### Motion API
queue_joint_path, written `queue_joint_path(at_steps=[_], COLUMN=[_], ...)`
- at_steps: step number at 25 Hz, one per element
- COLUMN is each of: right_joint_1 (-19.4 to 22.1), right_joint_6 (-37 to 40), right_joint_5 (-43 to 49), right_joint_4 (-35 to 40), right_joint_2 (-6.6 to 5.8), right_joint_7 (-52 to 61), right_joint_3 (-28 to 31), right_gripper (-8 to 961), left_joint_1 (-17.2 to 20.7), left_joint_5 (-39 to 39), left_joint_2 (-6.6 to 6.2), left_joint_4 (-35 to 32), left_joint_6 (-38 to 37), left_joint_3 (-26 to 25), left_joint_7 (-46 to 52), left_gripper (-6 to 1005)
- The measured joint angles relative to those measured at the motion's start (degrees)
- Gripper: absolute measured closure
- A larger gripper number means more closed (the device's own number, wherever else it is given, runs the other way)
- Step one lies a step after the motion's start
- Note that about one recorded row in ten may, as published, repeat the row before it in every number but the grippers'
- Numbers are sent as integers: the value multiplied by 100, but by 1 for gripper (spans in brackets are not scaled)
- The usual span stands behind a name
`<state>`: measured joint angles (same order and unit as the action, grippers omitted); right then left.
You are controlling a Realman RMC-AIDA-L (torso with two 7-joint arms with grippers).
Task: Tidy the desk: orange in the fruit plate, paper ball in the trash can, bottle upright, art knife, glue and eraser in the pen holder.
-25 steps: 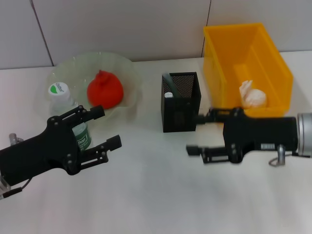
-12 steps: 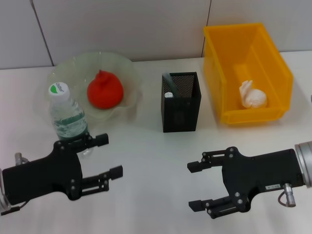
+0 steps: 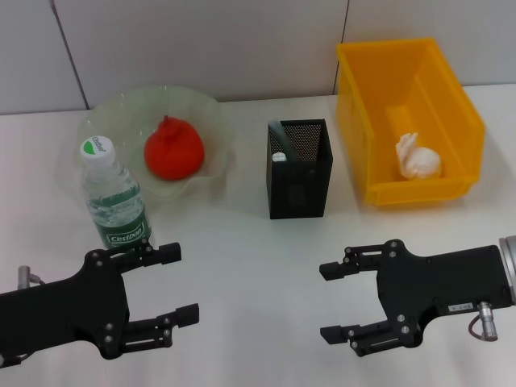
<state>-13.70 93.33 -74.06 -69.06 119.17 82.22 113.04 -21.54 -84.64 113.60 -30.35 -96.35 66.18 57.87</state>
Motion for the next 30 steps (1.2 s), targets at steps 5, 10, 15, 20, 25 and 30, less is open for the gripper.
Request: queue_joint_path(at_steps=[5,10,15,20,25,30], right_joint_1=[6,8,8,-6,-14,-29], right_joint_6=[-11,-20,-26,-26,-25,-25], right_joint_5=[1,-12,-27,-35,-38,-45], right_joint_4=[-1,3,-2,2,0,-2], right_joint_2=[0,1,6,9,18,18], right_joint_7=[-17,-23,-25,-27,-29,-31], right_joint_3=[5,3,0,-2,-2,-5], right_gripper=[185,186,186,186,186,185], left_joint_1=[14,-3,-8,-7,15,14], left_joint_5=[-23,-154,-158,-159,-159,-196], left_joint_2=[-1,42,52,58,69,101], left_joint_4=[-6,-13,-15,-15,-15,-15], left_joint_6=[-87,-89,-54,-51,-48,27], left_joint_3=[44,5,1,6,9,50], left_joint_7=[-41,-51,-53,-55,-57,-57], left_gripper=[200,199,199,200,199,199])
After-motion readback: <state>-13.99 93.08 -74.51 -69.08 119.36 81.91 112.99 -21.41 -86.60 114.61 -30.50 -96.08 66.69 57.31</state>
